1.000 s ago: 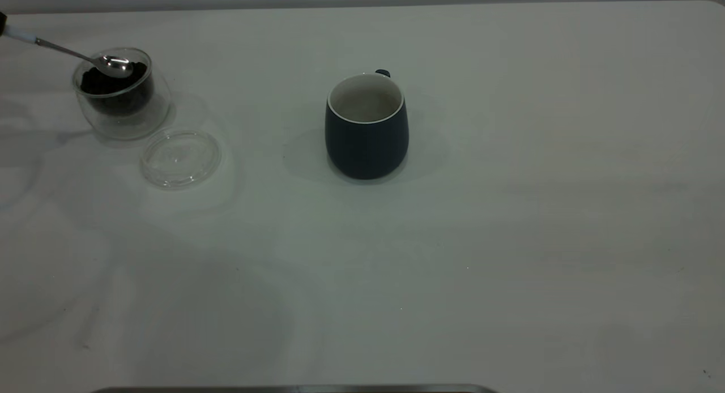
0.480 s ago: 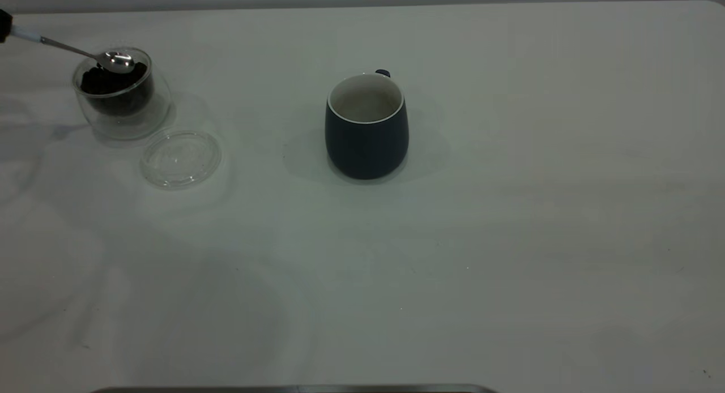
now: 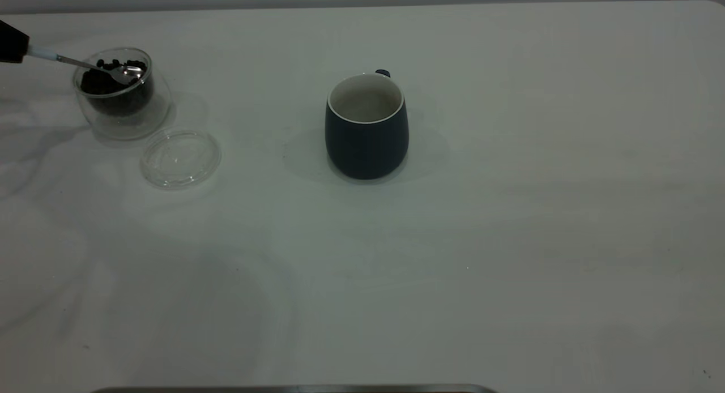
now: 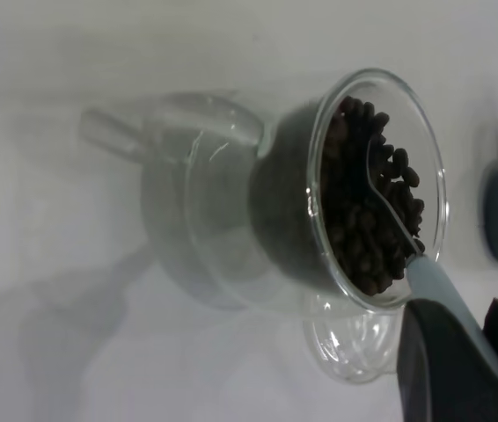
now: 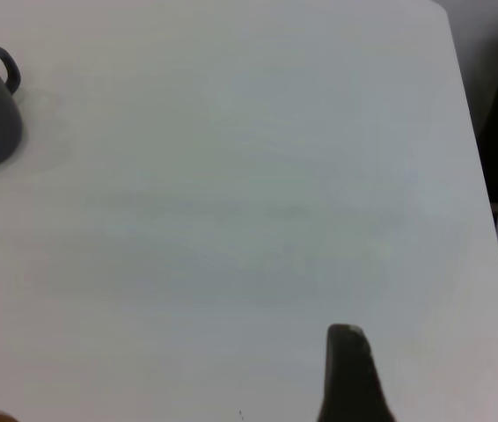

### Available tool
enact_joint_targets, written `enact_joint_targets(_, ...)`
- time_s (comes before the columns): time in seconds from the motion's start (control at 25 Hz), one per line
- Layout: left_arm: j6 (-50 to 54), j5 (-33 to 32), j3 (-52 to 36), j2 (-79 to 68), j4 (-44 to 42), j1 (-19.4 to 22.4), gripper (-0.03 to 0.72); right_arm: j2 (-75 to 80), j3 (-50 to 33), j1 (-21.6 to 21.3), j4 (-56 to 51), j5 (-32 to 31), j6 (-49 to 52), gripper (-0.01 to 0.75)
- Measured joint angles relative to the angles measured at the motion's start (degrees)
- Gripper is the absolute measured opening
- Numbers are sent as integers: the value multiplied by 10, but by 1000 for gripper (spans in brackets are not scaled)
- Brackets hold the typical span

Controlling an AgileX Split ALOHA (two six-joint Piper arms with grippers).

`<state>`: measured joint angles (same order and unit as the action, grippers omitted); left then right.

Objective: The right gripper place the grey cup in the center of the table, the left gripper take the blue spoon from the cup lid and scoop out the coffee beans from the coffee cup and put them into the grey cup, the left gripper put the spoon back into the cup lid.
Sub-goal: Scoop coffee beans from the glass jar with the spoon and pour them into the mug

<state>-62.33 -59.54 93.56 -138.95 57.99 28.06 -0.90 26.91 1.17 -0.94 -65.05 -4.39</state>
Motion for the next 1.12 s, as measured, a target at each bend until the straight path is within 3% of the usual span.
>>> enact_joint_targets(0.4, 174, -15, 0, -2, -40, 0, 132, 0, 0, 0, 0, 0, 0, 459)
enact_joint_targets(0.76, 188, -17, 0, -2, -25, 9, 132, 0, 0, 0, 0, 0, 0, 459)
enact_joint_targets(1.12, 181, -62, 0, -15, 25, 35, 132, 0, 0, 0, 0, 0, 0, 459)
